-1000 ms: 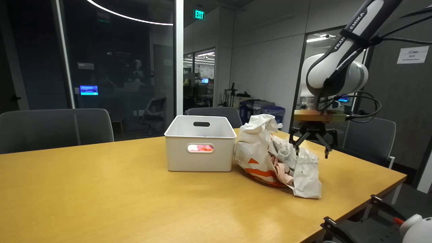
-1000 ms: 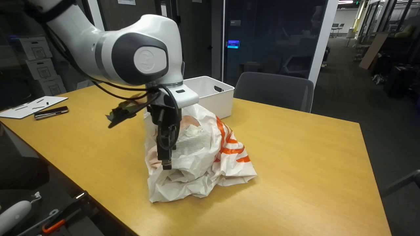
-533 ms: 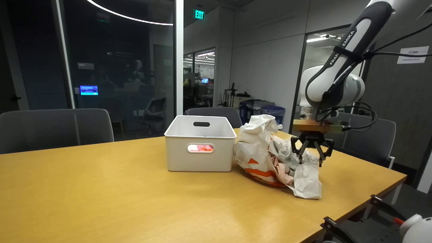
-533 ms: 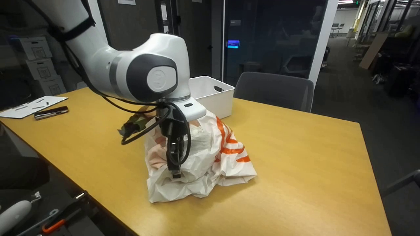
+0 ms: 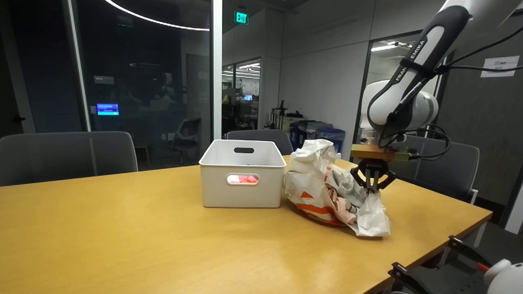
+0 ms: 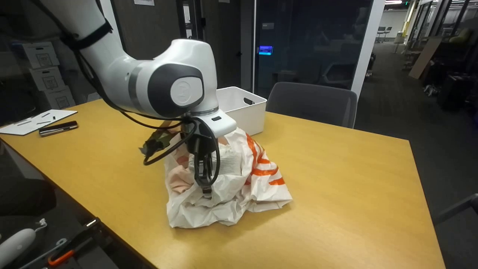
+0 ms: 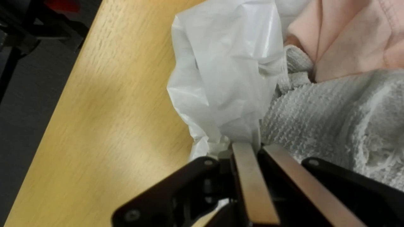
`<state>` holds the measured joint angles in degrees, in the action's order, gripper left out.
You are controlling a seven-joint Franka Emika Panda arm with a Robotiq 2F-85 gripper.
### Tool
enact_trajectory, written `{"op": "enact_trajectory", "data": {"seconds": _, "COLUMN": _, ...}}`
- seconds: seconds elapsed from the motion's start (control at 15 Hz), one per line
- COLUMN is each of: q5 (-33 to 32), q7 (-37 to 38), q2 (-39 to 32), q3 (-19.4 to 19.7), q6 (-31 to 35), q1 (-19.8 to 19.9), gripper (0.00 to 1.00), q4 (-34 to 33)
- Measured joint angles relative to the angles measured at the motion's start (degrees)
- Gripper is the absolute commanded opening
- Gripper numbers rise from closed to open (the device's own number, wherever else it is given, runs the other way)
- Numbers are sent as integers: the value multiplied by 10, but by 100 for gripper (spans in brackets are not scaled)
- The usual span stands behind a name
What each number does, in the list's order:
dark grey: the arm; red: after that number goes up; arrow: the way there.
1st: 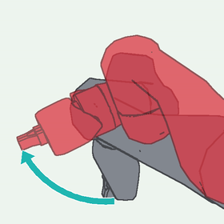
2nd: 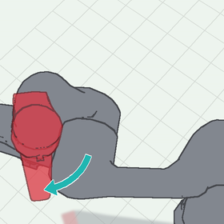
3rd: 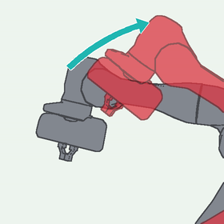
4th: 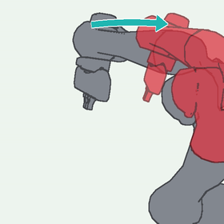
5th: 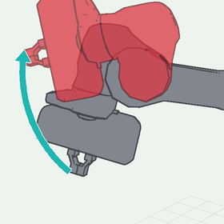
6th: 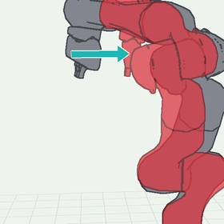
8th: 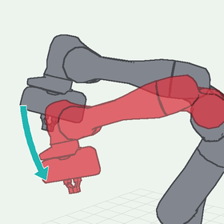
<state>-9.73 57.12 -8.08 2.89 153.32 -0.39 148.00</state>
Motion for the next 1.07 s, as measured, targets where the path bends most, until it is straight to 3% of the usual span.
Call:
{"op": "enact_trajectory", "data": {"seconds": 0.2, "q5": -30, "q7": 37, "q2": 10, "q3": 6, "q6": -5, "q1": -17, "gripper": 6, "q4": -1}}
{"op": "enact_trajectory", "data": {"seconds": 0.33, "q5": -103, "q7": 112, "q2": 33, "q3": 12, "q6": -30, "q1": -33, "gripper": 5, "q4": -1}}
{"op": "enact_trajectory", "data": {"seconds": 0.53, "q5": -216, "q7": 243, "q2": 92, "q3": -2, "q6": -120, "q1": -48, "gripper": 5, "q4": 0}}
{"op": "enact_trajectory", "data": {"seconds": 0.8, "q5": -283, "q7": 360, "q2": 186, "q3": -70, "q6": -256, "q1": -49, "gripper": 5, "q4": 4}}
{"op": "enact_trajectory", "data": {"seconds": 1.07, "q5": -297, "q7": 432, "q2": 270, "q3": -146, "q6": -371, "q1": -54, "gripper": 5, "q4": 8}}
